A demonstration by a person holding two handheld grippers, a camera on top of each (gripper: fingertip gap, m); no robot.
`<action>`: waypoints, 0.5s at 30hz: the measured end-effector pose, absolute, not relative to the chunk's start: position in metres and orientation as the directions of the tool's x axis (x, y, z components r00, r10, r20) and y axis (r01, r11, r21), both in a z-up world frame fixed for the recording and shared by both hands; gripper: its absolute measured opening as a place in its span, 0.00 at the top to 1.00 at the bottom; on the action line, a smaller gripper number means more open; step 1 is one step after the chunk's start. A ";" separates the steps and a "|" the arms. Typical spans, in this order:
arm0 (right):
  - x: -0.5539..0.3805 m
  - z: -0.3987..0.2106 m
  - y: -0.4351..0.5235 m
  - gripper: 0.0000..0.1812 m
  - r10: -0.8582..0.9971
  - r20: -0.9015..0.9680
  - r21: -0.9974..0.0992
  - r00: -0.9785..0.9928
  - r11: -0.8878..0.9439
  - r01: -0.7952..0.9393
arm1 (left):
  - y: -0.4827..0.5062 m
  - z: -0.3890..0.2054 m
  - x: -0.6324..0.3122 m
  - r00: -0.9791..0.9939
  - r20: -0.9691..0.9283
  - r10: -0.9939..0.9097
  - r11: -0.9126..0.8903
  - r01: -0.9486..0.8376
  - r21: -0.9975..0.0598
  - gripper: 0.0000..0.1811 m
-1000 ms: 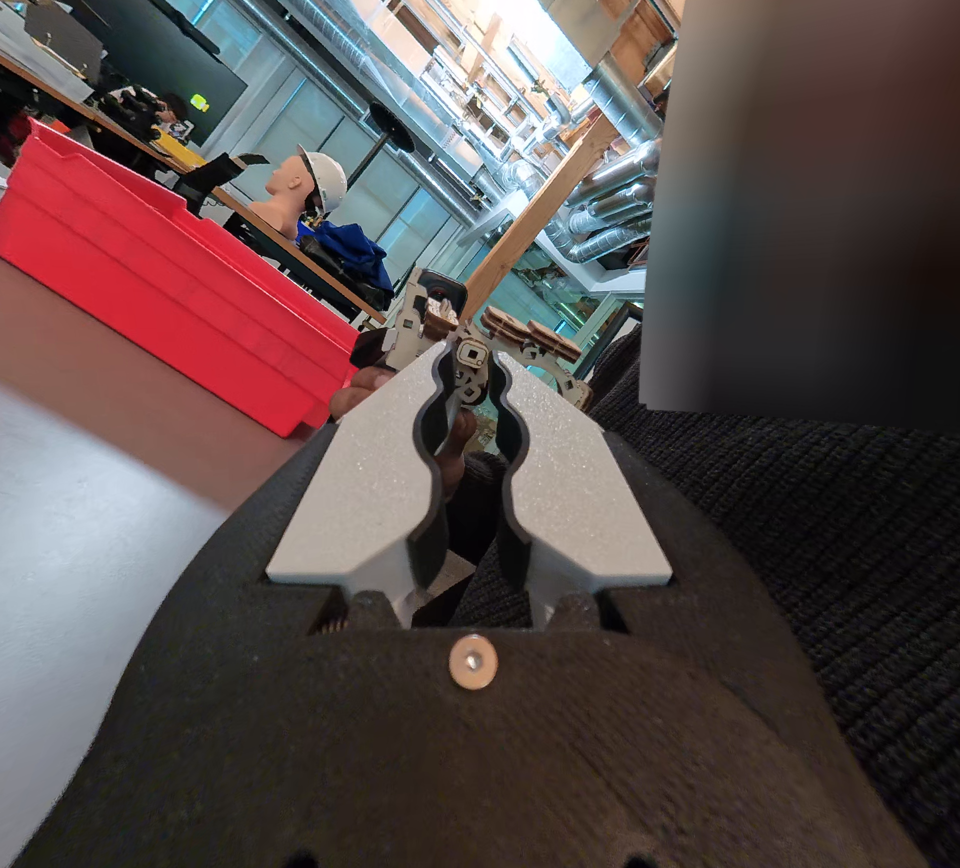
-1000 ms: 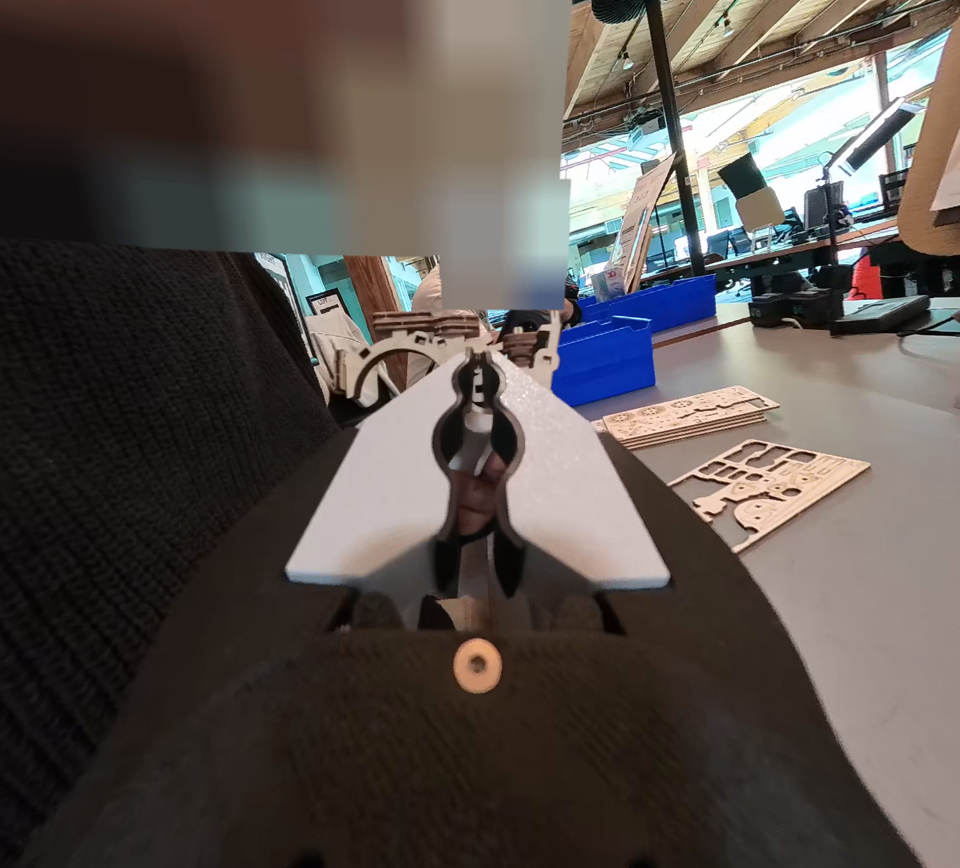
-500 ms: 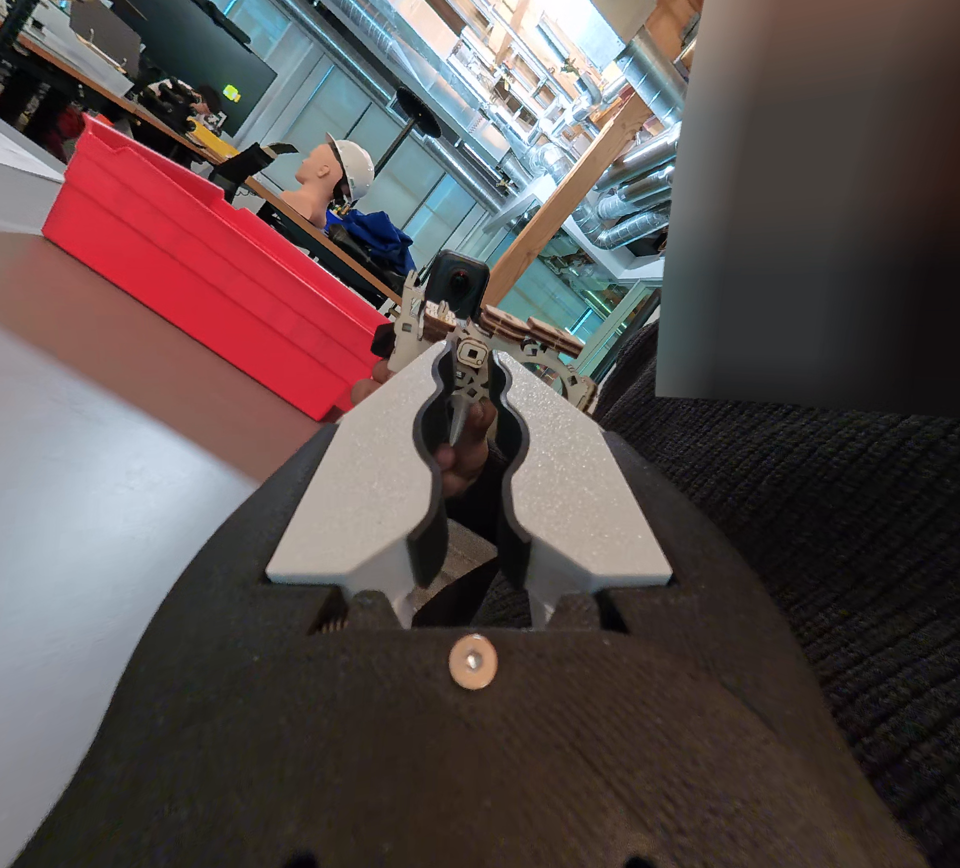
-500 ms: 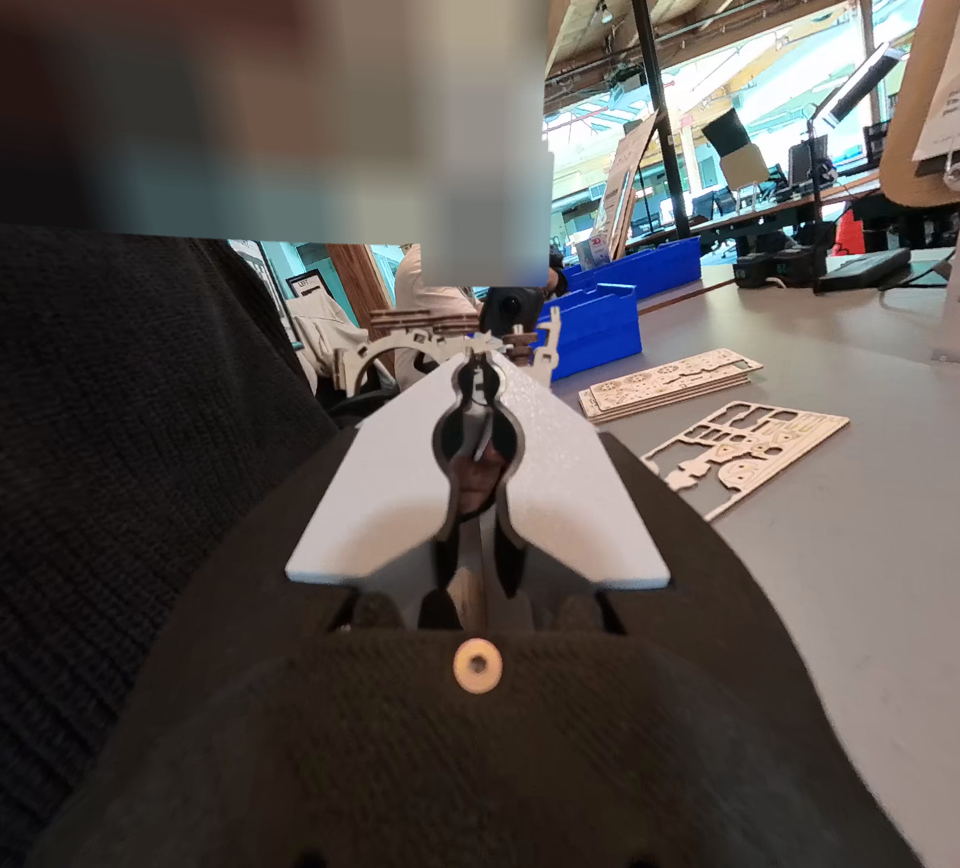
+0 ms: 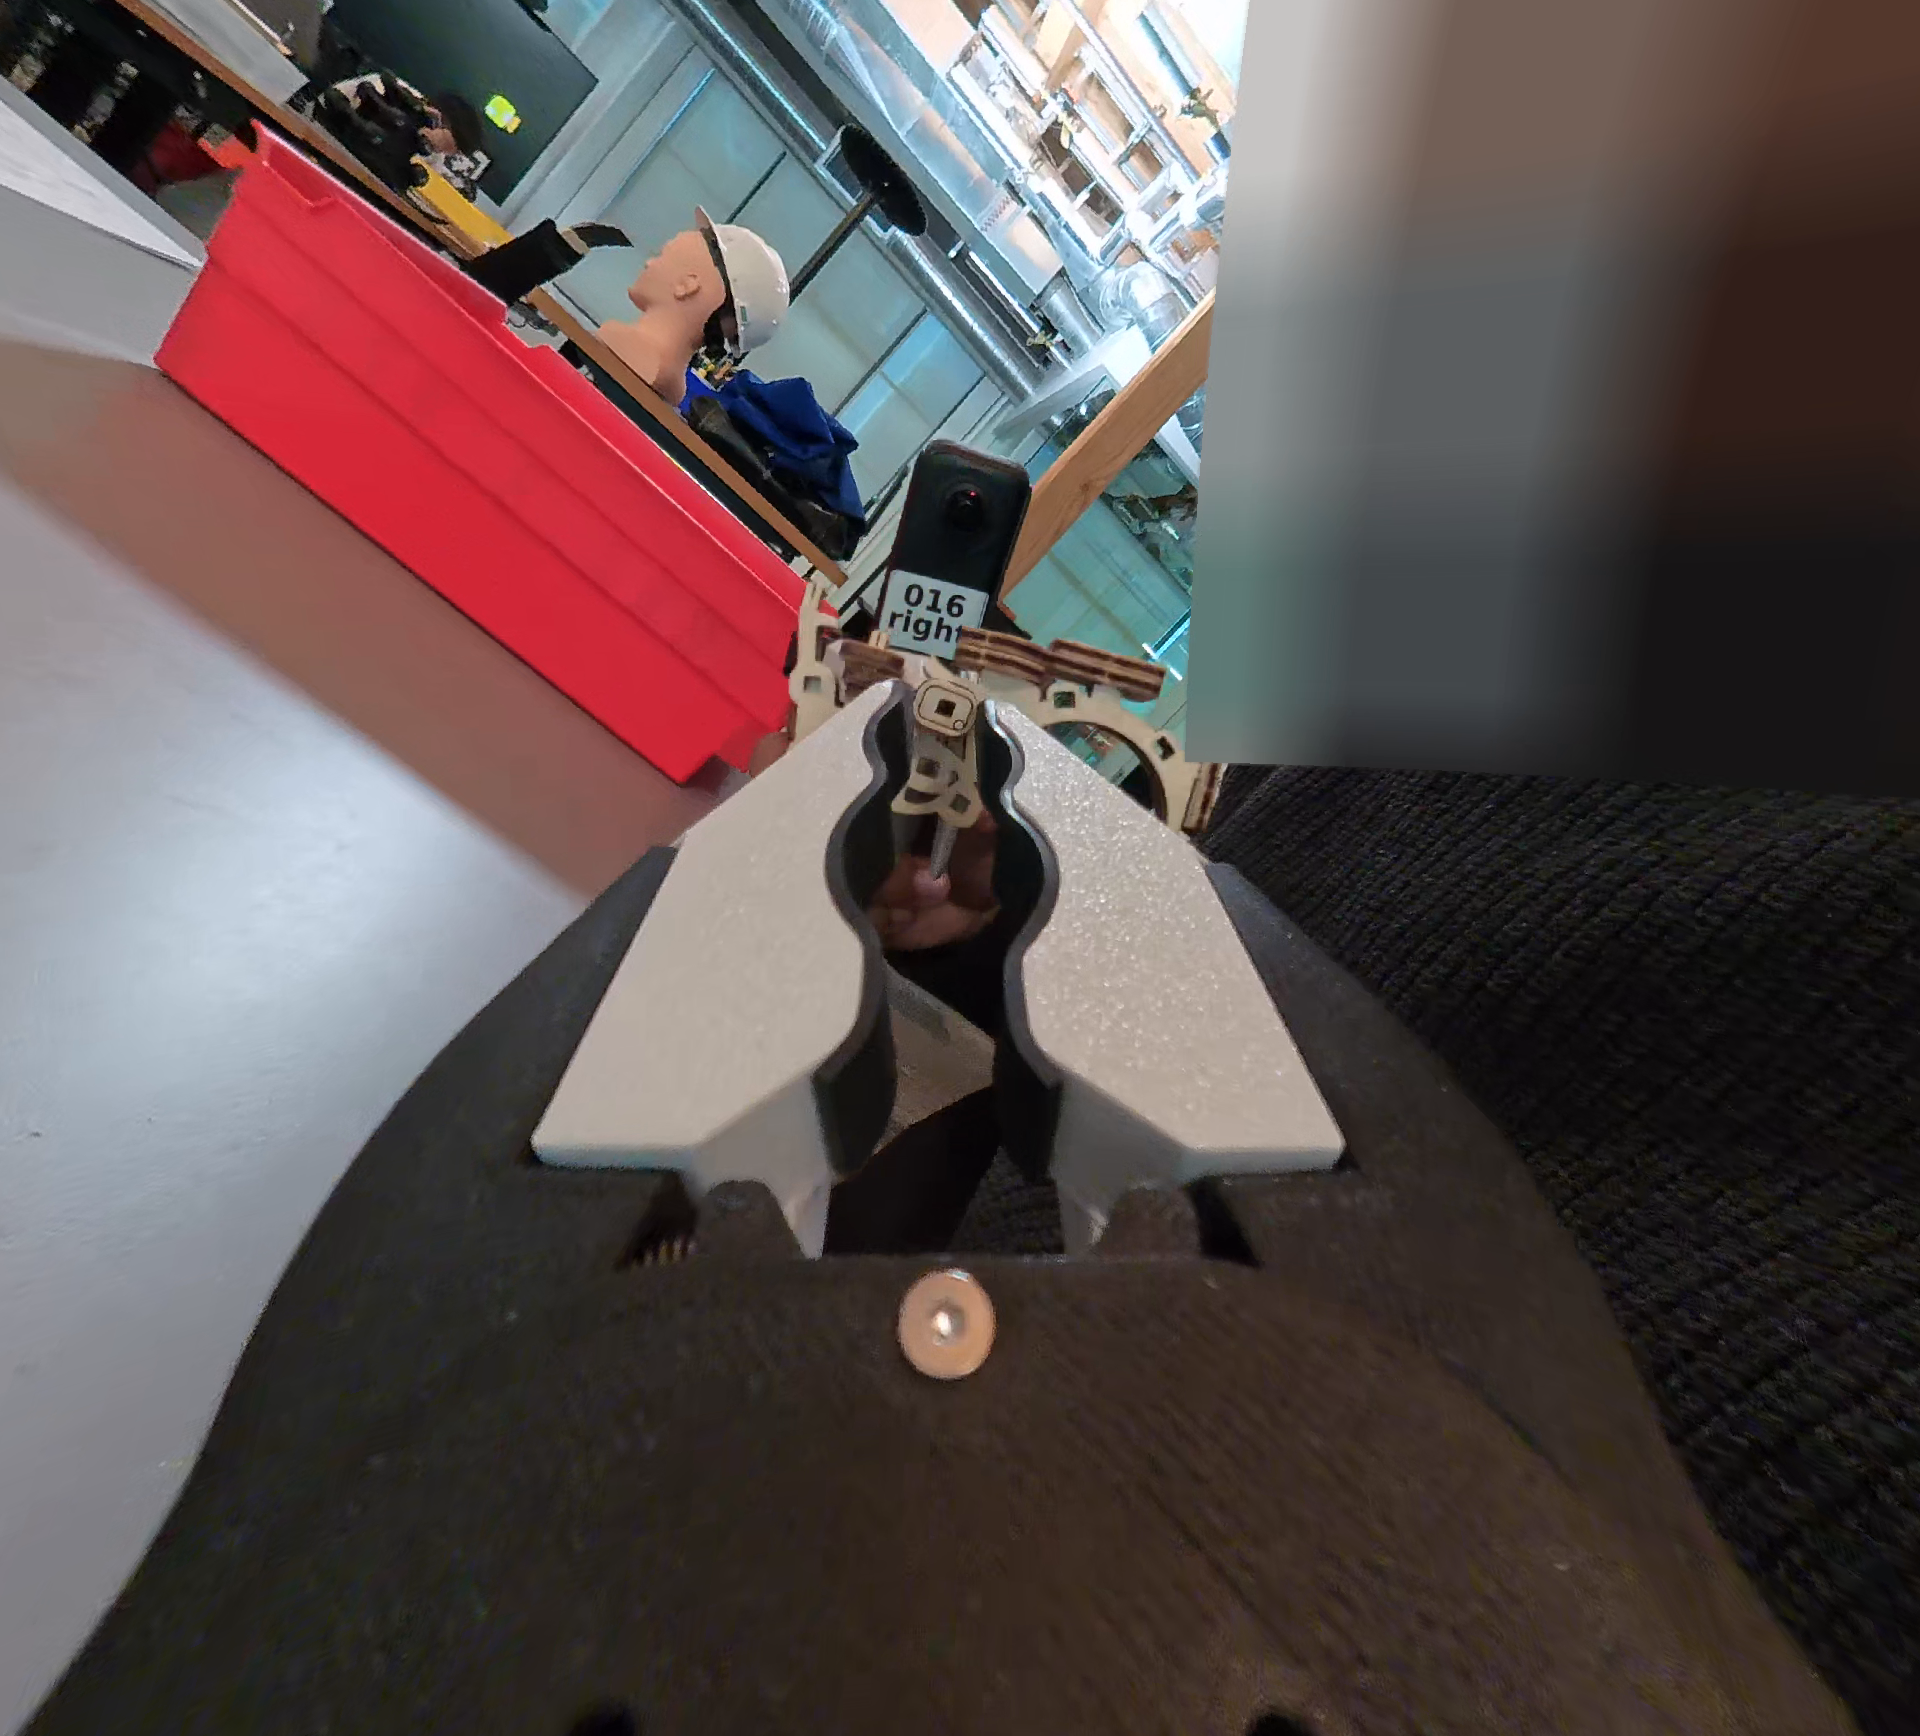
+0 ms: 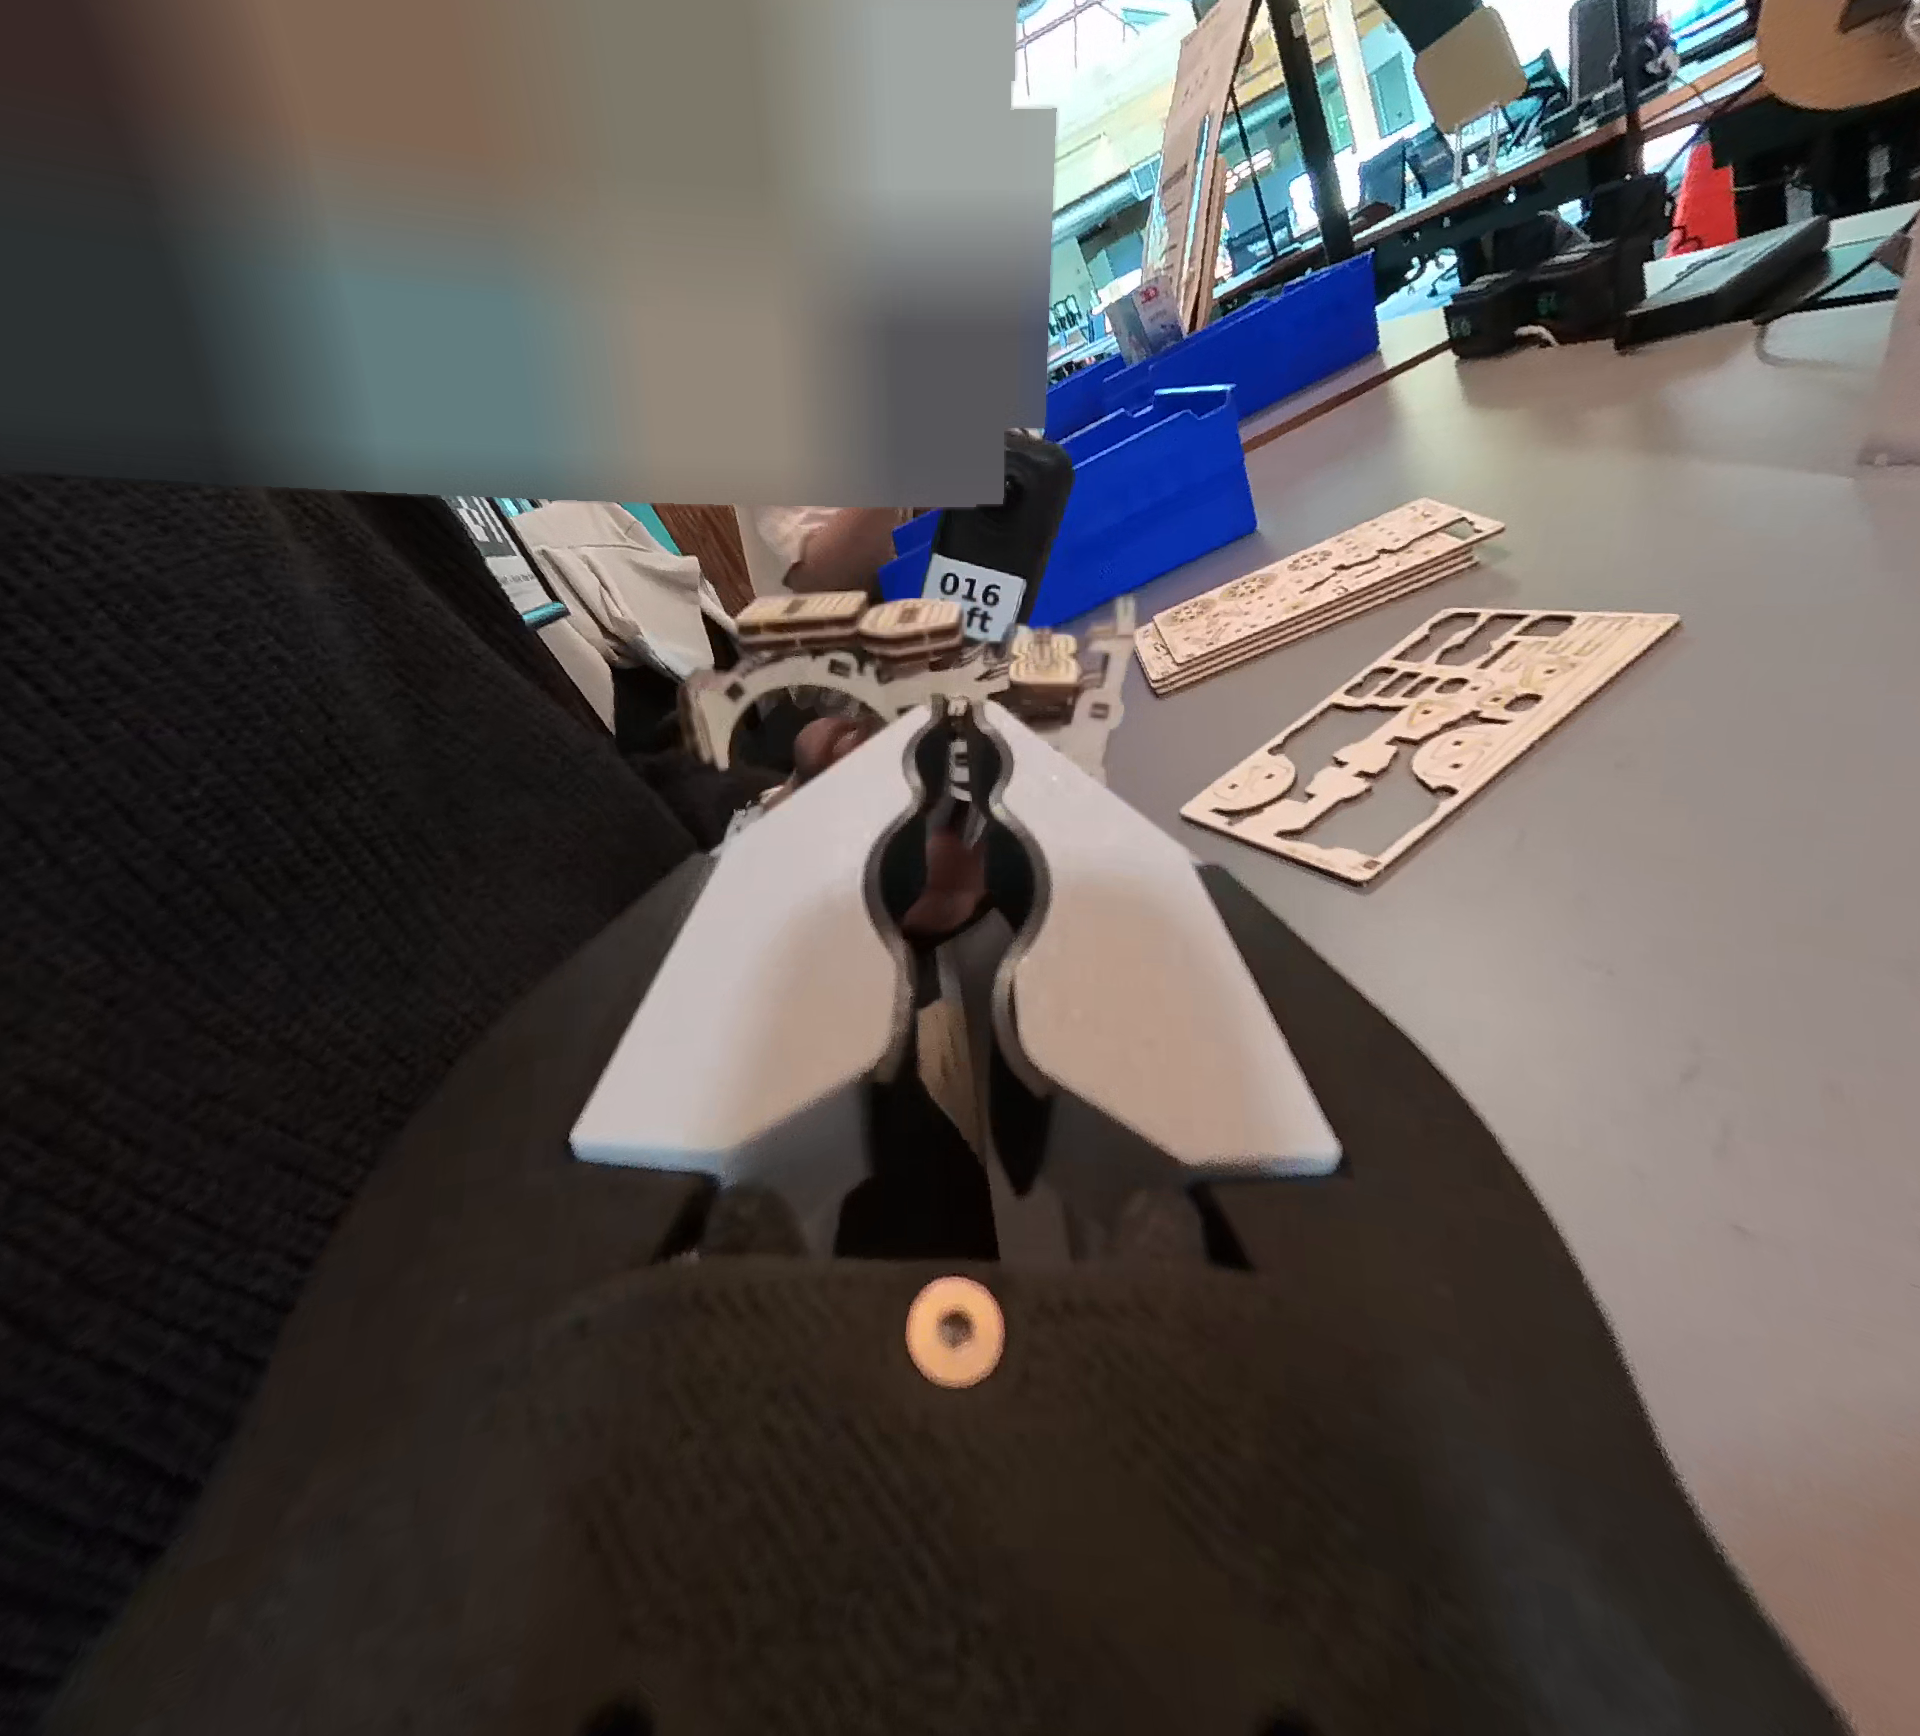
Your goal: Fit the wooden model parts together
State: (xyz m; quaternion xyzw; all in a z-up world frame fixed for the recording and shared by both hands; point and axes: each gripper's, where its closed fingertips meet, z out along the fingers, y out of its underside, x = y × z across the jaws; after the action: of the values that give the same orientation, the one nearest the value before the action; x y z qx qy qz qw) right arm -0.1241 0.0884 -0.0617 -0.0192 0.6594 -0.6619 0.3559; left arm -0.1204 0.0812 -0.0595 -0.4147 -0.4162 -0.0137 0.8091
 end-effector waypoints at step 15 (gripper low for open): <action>-0.133 -0.069 0.093 0.99 -0.458 -0.437 -0.896 -0.774 0.142 0.422 | 0.087 -0.065 -0.124 0.652 0.689 0.317 0.630 0.398 -0.667 0.94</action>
State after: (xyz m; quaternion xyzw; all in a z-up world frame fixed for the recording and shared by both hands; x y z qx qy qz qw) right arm -0.1325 0.0927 -0.0689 -0.0133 0.6771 -0.6547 0.3357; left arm -0.1244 0.0871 -0.0652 -0.4294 -0.4161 -0.0254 0.8011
